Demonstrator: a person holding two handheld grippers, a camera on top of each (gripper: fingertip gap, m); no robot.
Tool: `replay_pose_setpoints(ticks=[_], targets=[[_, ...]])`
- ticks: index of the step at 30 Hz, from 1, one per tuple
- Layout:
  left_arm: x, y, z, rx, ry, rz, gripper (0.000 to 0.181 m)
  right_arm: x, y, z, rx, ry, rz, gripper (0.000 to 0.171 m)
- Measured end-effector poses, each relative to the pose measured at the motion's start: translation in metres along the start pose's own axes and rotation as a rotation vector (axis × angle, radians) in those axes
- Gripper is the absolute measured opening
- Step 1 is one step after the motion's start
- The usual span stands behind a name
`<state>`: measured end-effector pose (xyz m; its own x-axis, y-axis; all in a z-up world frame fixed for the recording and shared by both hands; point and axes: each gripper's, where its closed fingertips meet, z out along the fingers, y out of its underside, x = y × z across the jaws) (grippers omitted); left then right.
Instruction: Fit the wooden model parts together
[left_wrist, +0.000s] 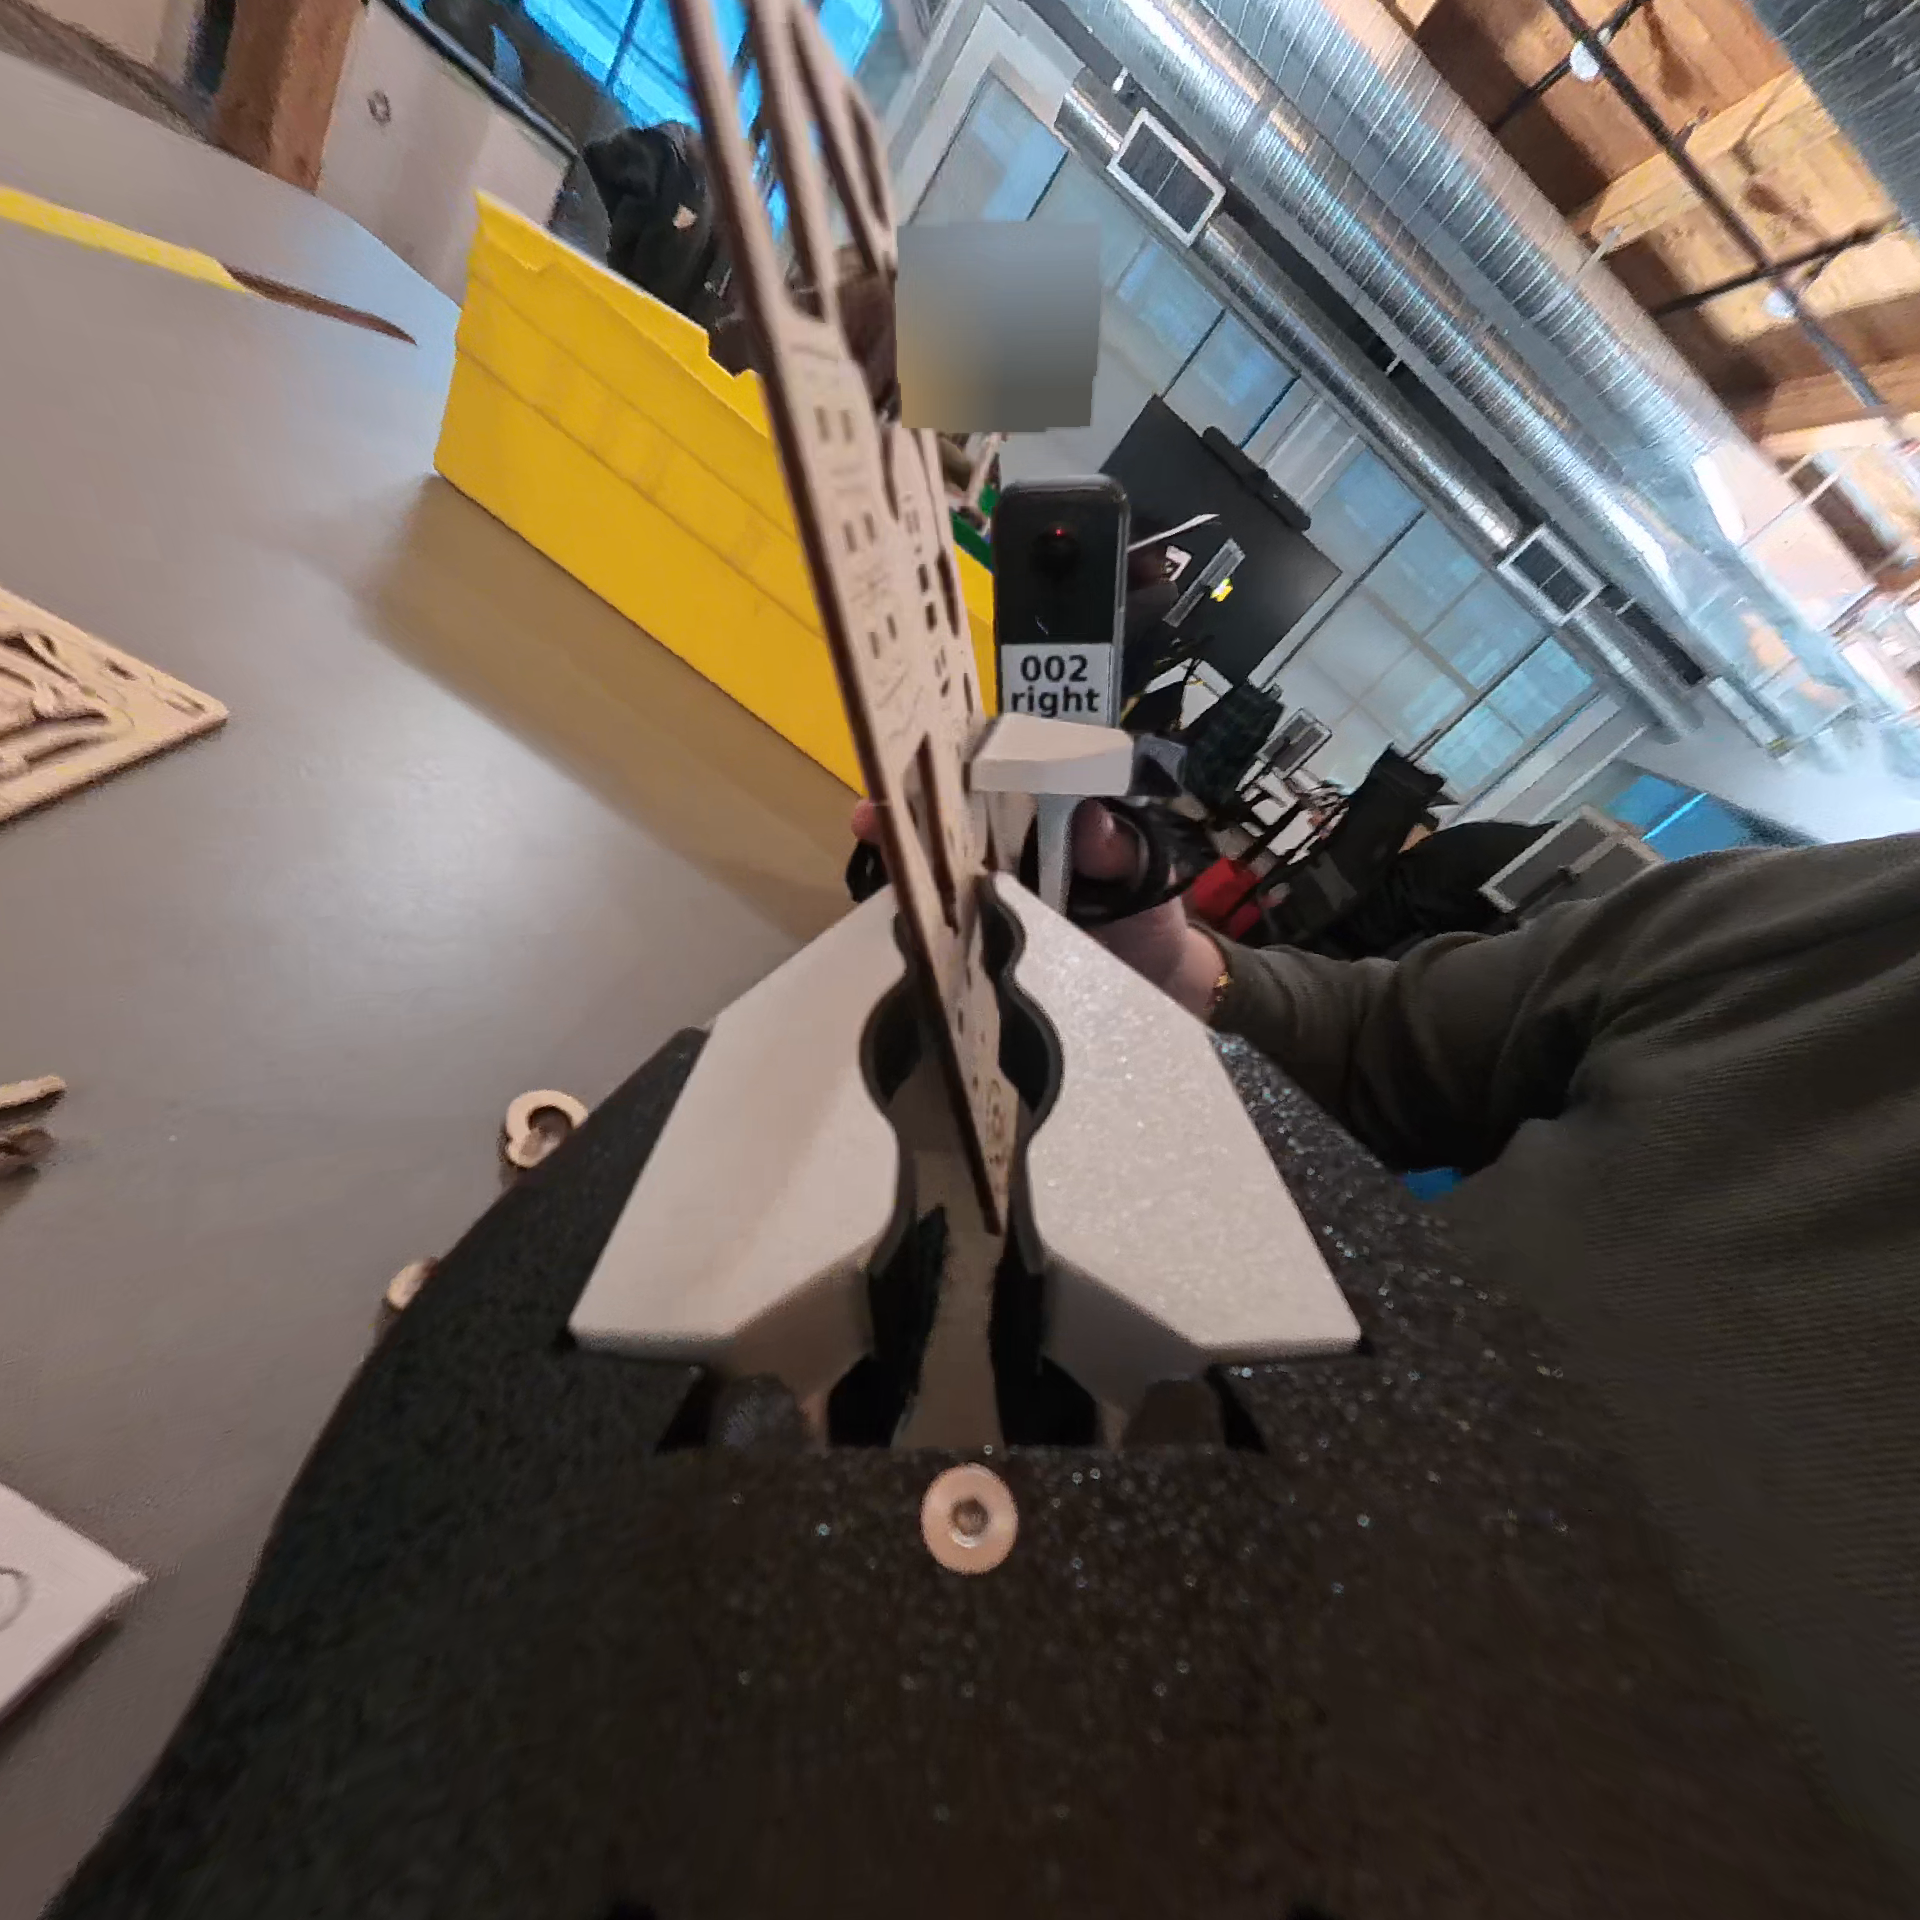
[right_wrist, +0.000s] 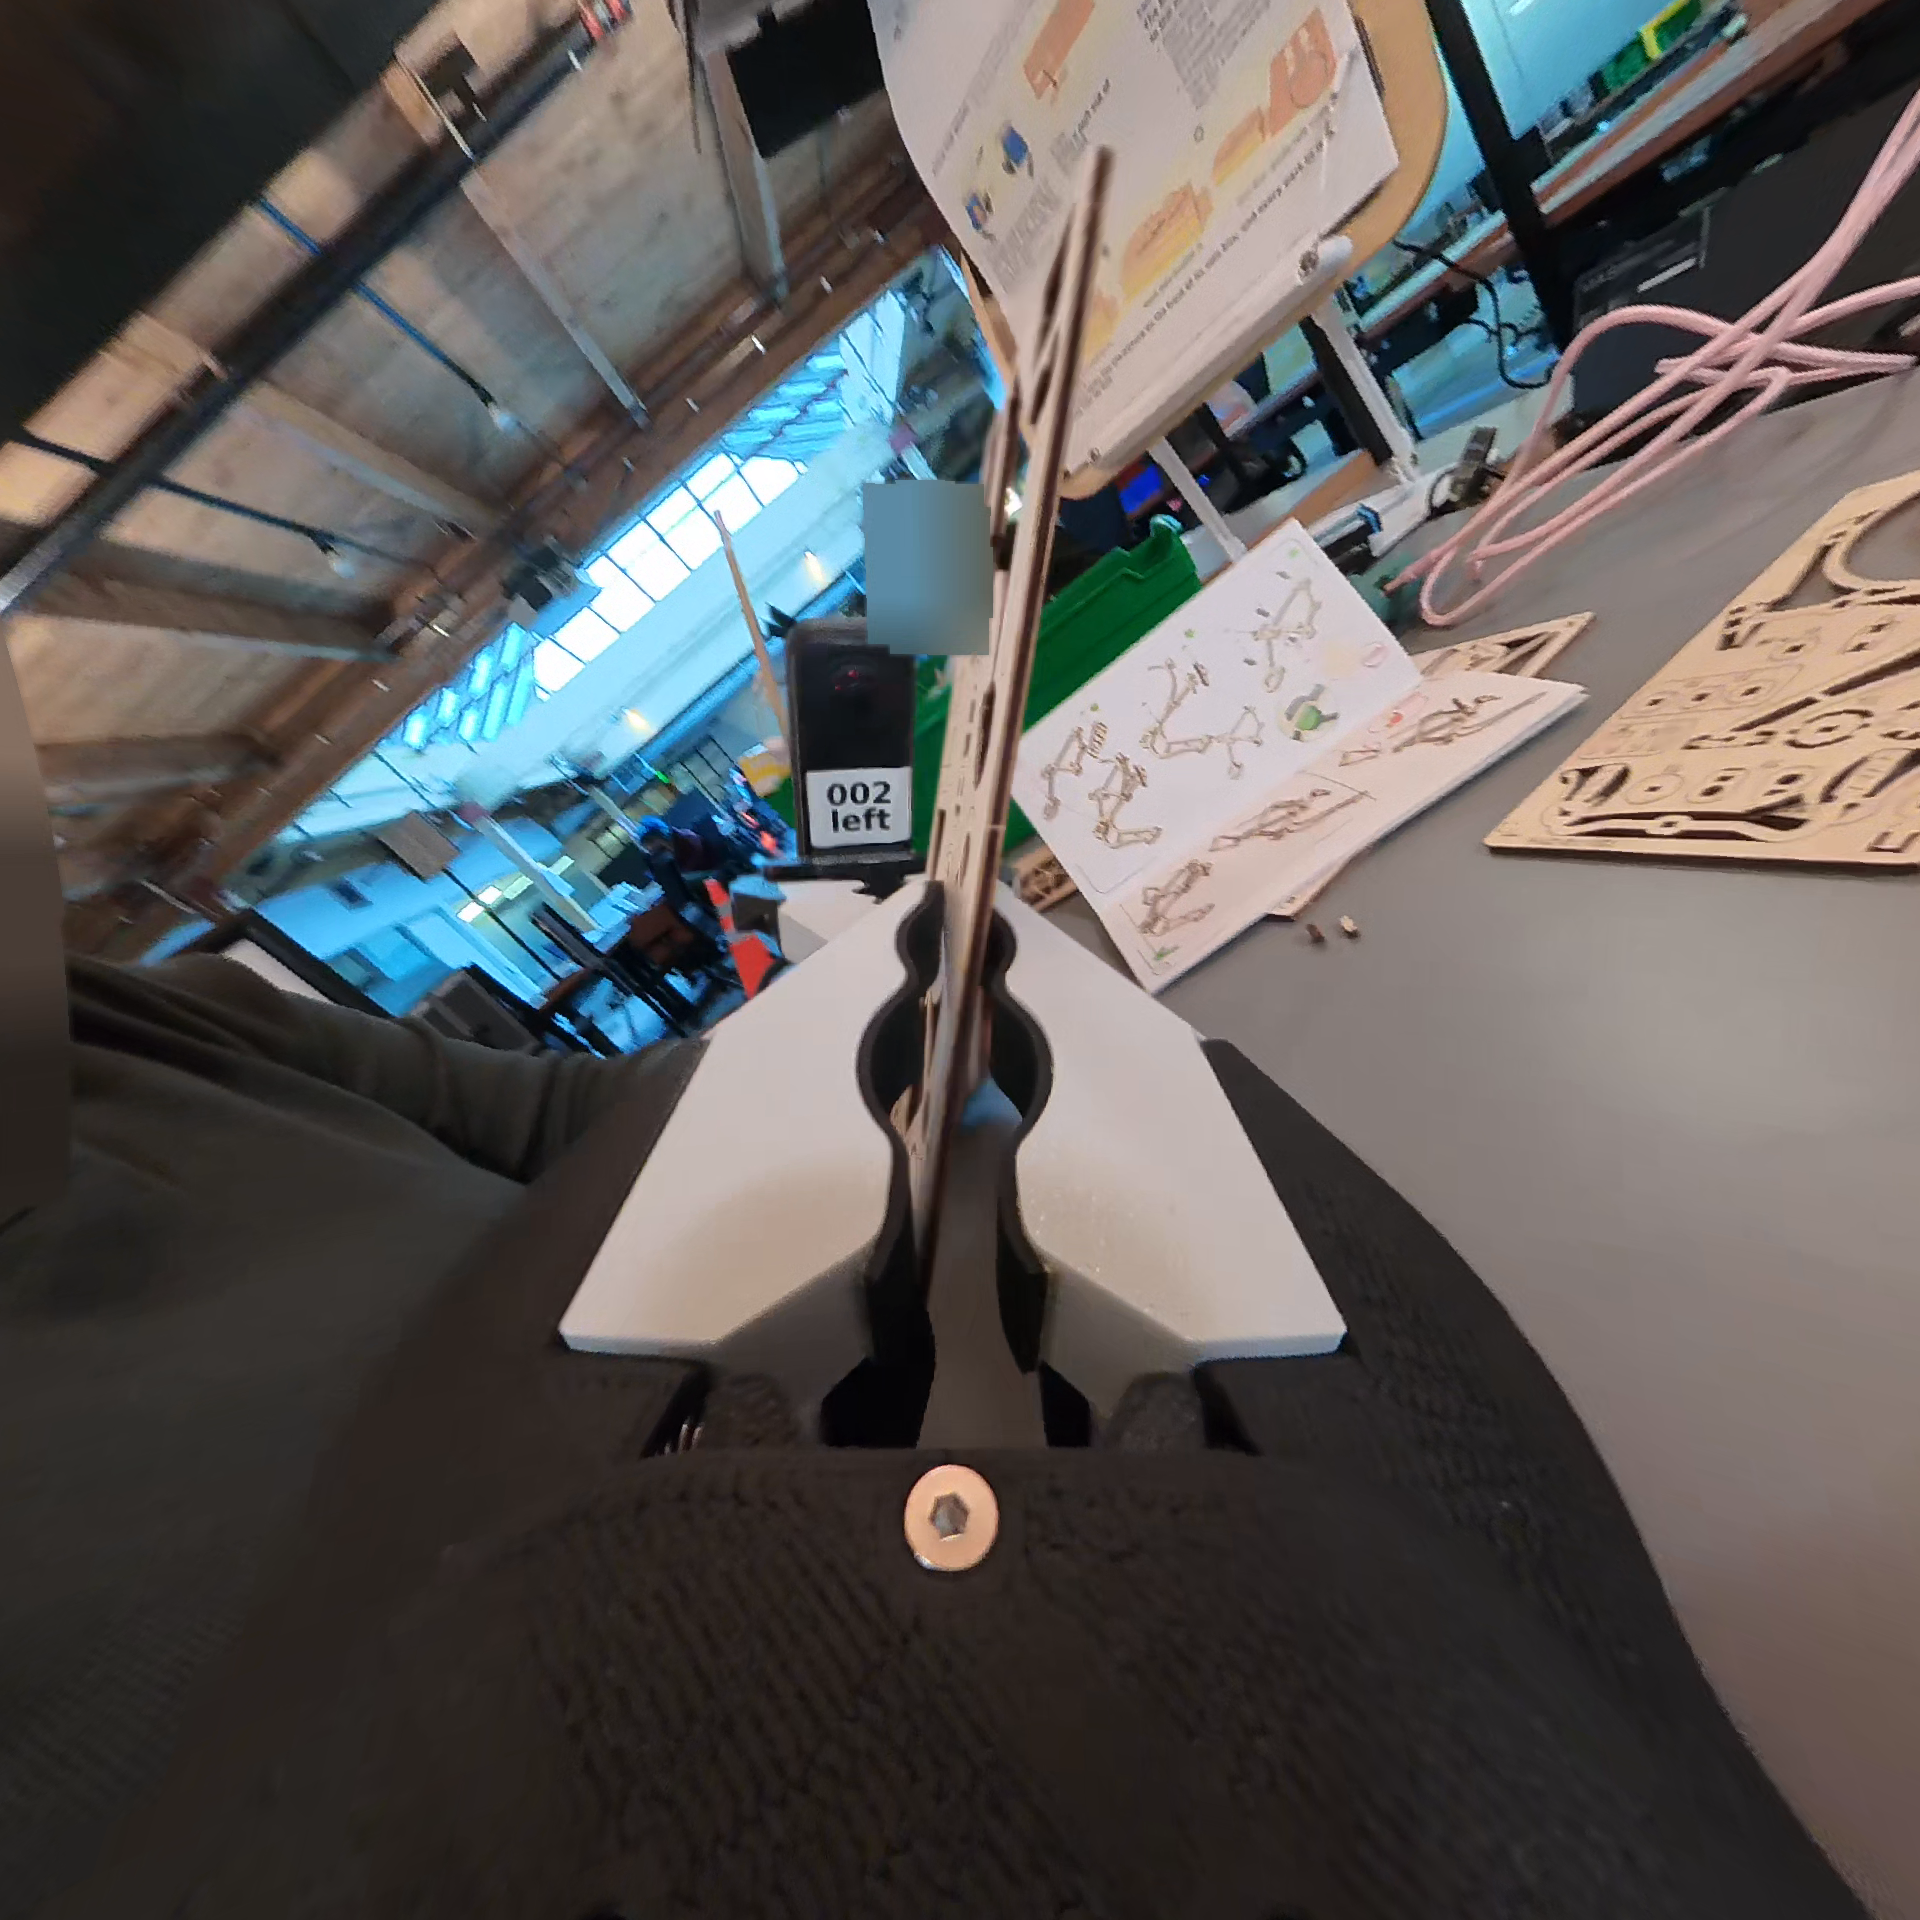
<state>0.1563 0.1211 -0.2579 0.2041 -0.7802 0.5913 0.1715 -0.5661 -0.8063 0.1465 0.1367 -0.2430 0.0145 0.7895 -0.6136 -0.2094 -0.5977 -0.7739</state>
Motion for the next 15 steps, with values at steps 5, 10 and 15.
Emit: replay_pose_setpoints(ticks=[5,10,15], targets=[[0.014,-0.014,-0.002,0.073,0.056,0.028,0.025,-0.008,-0.001,0.0,0.003,-0.062,0.025,0.001],[0.012,-0.015,-0.005,0.085,0.09,-0.042,0.0,-0.013,0.001,0.002,-0.015,-0.092,0.018,0.001],[0.009,-0.012,-0.004,0.053,0.021,0.047,0.0,-0.009,0.003,0.001,-0.051,-0.01,-0.105,0.005]])
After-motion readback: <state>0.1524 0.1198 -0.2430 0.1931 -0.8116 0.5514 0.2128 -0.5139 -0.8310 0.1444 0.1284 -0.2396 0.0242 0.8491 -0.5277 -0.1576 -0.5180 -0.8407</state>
